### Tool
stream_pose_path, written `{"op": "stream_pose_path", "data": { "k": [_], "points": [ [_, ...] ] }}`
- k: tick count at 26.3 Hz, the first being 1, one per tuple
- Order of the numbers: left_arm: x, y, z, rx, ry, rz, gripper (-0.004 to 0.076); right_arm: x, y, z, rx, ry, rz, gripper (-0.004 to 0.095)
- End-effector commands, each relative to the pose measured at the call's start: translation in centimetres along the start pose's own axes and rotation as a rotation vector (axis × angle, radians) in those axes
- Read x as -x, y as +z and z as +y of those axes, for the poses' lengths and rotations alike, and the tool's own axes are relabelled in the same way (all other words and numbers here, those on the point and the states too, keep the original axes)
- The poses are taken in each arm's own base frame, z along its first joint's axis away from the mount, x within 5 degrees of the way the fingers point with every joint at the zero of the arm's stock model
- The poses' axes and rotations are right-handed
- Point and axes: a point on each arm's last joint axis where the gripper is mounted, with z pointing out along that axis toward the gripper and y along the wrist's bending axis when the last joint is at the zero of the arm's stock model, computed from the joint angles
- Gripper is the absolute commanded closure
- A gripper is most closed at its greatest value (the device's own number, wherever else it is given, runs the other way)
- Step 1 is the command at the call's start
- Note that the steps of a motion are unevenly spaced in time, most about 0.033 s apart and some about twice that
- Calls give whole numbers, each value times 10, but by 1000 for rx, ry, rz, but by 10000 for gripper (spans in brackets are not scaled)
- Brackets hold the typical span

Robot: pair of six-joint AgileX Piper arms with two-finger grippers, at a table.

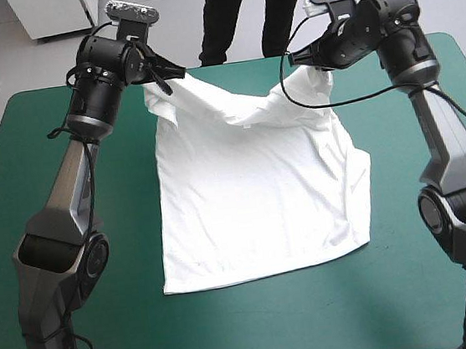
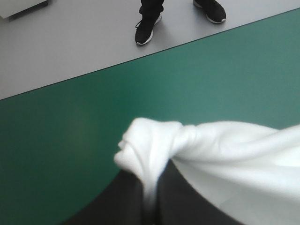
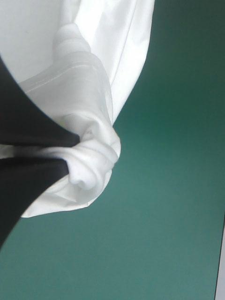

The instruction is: Fold the cloth

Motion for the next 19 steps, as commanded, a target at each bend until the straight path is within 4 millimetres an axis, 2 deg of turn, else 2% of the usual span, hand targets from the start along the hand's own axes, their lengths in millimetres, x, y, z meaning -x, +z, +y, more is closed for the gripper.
{"op": "stream_pose_path", "data": {
  "k": [1, 5, 10, 15, 18, 19],
  "points": [
    [15, -5, 17, 8, -48, -152, 746, 17, -3, -1, -2, -6, -166, 925],
    [4, 44, 7, -6, -38, -117, 746, 17, 39, -25, -28, 65, -179, 924],
    [-12, 82, -3, -16, -25, -40, 746, 2, 75, -52, -14, 161, -60, 924],
    [-18, 100, -7, -31, -19, -31, 730, -6, 91, -61, 1, 117, -10, 886],
    [-19, 101, -14, -106, -36, -29, 620, -6, 93, -60, 18, 62, -10, 748],
    [-19, 101, -16, -136, -39, -22, 559, -6, 93, -59, 34, 71, -12, 678]
  ]
}}
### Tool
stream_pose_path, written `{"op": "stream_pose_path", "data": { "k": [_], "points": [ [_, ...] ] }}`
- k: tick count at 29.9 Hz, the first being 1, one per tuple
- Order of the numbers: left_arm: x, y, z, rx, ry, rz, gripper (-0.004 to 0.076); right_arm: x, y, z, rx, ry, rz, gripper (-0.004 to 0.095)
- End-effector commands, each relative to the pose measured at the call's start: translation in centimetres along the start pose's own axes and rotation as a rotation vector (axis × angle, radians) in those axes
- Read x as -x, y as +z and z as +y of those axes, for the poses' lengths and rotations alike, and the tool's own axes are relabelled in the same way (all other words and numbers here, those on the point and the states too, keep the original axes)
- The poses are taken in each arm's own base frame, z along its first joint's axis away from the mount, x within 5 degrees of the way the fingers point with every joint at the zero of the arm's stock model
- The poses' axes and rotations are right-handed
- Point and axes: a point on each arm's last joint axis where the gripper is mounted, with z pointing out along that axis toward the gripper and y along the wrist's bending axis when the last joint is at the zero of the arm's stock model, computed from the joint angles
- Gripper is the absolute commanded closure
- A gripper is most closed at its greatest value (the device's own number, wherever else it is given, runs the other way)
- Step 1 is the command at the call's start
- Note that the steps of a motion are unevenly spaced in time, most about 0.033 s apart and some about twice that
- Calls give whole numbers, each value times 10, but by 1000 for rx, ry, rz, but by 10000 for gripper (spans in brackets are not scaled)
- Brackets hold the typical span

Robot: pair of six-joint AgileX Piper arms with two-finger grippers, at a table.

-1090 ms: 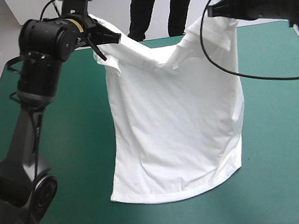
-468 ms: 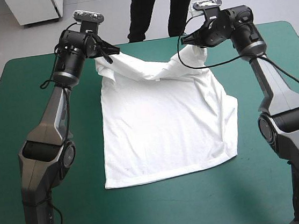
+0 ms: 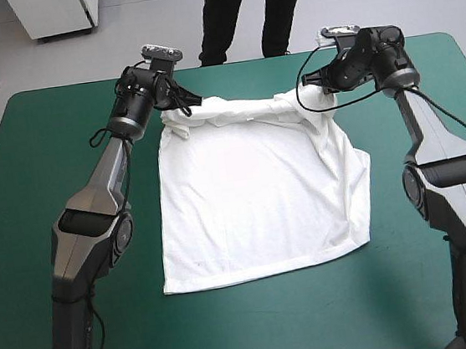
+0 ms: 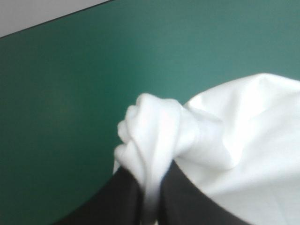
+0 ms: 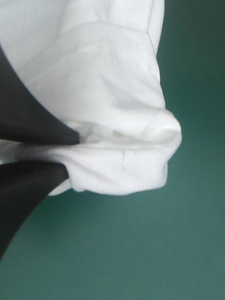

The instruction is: Fold the cloth

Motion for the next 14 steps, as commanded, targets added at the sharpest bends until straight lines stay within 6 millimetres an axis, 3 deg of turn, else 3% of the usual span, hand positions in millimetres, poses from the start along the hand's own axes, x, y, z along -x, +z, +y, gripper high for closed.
{"op": "stream_pose_path", "data": {
  "k": [1, 4, 6, 14],
  "points": [
    [25, -46, 1, -78, -28, -144, 493, 18, -42, 9, 46, -29, -133, 603],
    [21, -49, -1, -112, -43, -87, 323, 17, -42, 10, 55, -24, -121, 443],
    [19, -52, -1, -116, -39, -44, 265, 16, -44, 10, 58, -24, -103, 424],
    [21, -87, 5, -104, 20, 35, 262, 18, -68, 16, 66, -50, -57, 425]
  ]
}}
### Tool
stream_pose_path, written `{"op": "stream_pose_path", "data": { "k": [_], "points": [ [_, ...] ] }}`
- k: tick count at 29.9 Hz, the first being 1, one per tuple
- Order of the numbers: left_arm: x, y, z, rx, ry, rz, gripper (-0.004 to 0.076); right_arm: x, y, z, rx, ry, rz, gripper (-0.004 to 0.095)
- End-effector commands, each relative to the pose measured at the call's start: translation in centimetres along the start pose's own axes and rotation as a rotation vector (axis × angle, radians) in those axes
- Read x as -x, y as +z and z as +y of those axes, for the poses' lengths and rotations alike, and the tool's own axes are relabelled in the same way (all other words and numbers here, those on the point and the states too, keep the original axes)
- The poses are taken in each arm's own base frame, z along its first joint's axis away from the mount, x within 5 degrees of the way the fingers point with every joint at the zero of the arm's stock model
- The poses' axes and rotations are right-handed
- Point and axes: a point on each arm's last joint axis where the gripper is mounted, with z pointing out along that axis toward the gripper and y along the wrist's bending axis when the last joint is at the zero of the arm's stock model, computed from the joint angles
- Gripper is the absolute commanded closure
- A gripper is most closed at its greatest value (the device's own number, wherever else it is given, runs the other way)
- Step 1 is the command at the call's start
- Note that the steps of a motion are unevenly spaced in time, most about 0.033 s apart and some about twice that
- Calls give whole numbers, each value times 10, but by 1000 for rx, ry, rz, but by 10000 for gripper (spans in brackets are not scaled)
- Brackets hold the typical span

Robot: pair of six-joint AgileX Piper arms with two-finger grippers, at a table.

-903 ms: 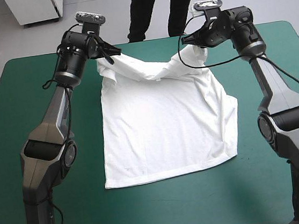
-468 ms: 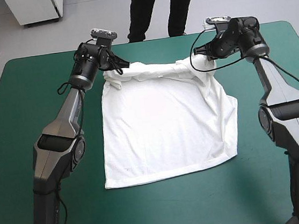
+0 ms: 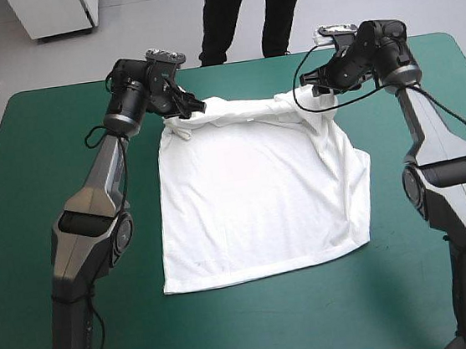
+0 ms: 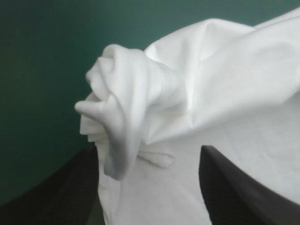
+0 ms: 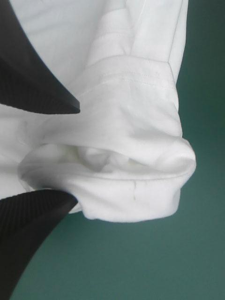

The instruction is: Fold the cloth

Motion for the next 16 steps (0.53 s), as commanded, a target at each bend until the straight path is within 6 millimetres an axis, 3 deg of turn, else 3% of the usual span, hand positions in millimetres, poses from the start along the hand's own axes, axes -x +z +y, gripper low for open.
{"op": "stream_pose_path", "data": {
  "k": [1, 4, 10, 16],
  "points": [
    [14, -71, 4, 13, 2, -119, 262, 14, -57, 11, 13, -33, -109, 425],
    [16, -94, 3, 3, -2, -165, 262, 15, -70, 14, 8, -32, -131, 426],
    [9, -129, 0, -40, -38, -180, 262, 17, -115, 22, -9, -54, -212, 455],
    [-37, -148, -5, -58, -59, -20, 262, 5, -150, 28, -32, -55, -227, 466]
  ]
}}
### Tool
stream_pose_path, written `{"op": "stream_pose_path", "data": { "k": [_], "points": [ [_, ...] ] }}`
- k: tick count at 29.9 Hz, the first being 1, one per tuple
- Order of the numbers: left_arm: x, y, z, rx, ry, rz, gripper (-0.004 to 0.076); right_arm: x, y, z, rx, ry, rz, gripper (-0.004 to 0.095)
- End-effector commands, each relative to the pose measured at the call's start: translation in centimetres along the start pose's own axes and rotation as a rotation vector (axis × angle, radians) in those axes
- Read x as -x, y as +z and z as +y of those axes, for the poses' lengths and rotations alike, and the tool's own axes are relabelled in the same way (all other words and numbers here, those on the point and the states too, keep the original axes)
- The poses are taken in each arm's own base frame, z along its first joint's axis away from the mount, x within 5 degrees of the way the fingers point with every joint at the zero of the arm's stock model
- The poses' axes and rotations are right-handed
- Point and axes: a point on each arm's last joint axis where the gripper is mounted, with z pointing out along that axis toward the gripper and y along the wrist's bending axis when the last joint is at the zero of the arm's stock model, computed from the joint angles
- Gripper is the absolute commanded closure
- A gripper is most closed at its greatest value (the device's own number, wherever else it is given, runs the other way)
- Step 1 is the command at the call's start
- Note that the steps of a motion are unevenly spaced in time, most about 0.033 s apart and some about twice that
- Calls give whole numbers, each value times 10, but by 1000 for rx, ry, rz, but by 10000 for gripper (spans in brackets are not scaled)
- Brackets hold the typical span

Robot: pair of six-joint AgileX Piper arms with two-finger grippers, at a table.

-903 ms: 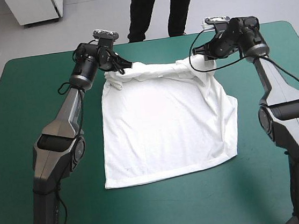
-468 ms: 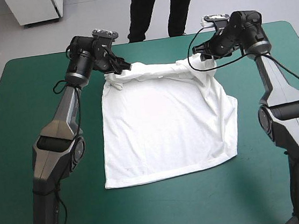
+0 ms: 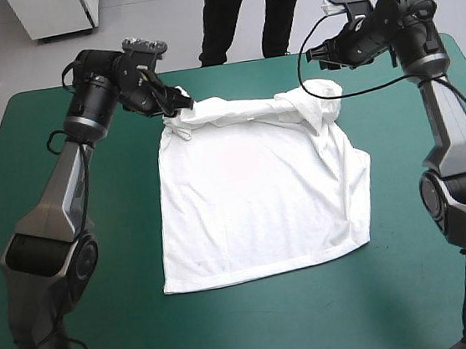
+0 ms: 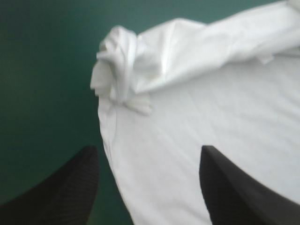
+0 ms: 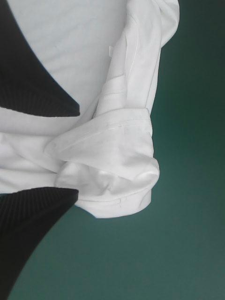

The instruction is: Fold the cloth

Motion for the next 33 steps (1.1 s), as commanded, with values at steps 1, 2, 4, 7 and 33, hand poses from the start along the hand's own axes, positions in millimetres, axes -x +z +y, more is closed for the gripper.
{"op": "stream_pose_path", "data": {
  "k": [1, 2, 4, 7, 33],
  "points": [
    [-27, -48, -6, -17, -25, 27, 262, 0, -57, 8, -15, -4, -73, 466],
    [-36, -52, -9, -19, -22, 48, 262, -4, -57, 8, -15, 2, -55, 466],
    [-51, -61, -14, -12, -29, 74, 265, -13, -61, 9, -15, 19, -26, 466],
    [-72, -76, -21, -5, -62, 96, 277, -27, -71, 10, -18, 25, 9, 466],
    [-229, -14, -86, -24, -226, 454, 286, -85, -136, 21, -42, 26, 39, 534]
  ]
}}
